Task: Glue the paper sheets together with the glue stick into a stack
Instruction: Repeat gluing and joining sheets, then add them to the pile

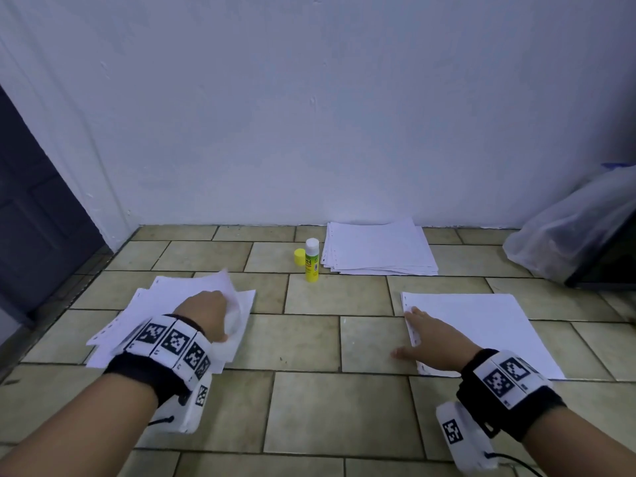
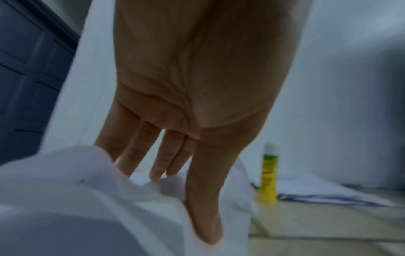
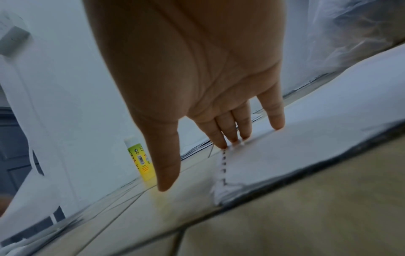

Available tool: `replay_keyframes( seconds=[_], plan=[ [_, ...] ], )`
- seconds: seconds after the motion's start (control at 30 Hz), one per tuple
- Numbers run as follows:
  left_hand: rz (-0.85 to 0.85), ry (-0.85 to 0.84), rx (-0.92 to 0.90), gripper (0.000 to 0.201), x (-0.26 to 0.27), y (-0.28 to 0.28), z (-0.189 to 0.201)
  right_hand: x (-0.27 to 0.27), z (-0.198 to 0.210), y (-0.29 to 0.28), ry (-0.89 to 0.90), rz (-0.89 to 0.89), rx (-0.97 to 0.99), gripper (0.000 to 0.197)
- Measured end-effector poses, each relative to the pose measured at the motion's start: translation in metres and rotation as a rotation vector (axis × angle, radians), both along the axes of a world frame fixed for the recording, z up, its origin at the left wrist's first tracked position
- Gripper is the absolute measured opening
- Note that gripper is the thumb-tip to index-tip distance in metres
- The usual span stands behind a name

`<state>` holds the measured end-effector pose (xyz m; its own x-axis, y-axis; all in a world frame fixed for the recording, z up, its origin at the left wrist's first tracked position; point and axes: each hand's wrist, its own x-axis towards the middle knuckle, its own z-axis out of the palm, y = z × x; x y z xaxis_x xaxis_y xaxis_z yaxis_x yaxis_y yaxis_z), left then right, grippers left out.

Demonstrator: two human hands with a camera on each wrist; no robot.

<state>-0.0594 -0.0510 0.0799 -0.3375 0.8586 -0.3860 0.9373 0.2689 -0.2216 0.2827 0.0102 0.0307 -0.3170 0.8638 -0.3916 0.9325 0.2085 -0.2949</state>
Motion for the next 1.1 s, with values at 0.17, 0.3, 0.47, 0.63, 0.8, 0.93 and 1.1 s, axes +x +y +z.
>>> replay_keyframes(
  seconds=[0.17,0.3,0.47,0.63,0.8,0.93,1.1],
  plan=[
    [-0.151,-0.093,0.079,0.044,0.061,0.009,0.009,-0.004,0.015,-0.001,-0.024,-0.018,-0.001,0.069],
    [-0.253,-0.046,0.071,0.04,0.096,0.013,-0.011,-0.003,0.017,-0.001,-0.03,-0.015,0.003,0.068],
    [-0.211,-0.124,0.114,0.051,0.111,0.003,-0.015,-0.001,0.015,0.0,-0.036,0.001,0.01,0.075],
    [-0.252,-0.29,0.131,0.063,0.132,0.003,-0.023,-0.003,0.013,0.005,-0.063,0.001,0.063,0.074],
    [-0.322,-0.272,0.059,0.059,0.136,0.001,-0.033,-0.014,0.019,0.006,-0.148,0.005,0.204,0.053],
    [-0.371,-0.282,0.078,0.042,0.133,0.002,-0.039,-0.041,0.022,-0.004,-0.033,0.051,0.4,0.033],
    [-0.236,-0.377,0.28,0.042,0.096,0.016,-0.031,-0.083,0.007,-0.017,0.001,0.162,0.311,0.056]
  ],
)
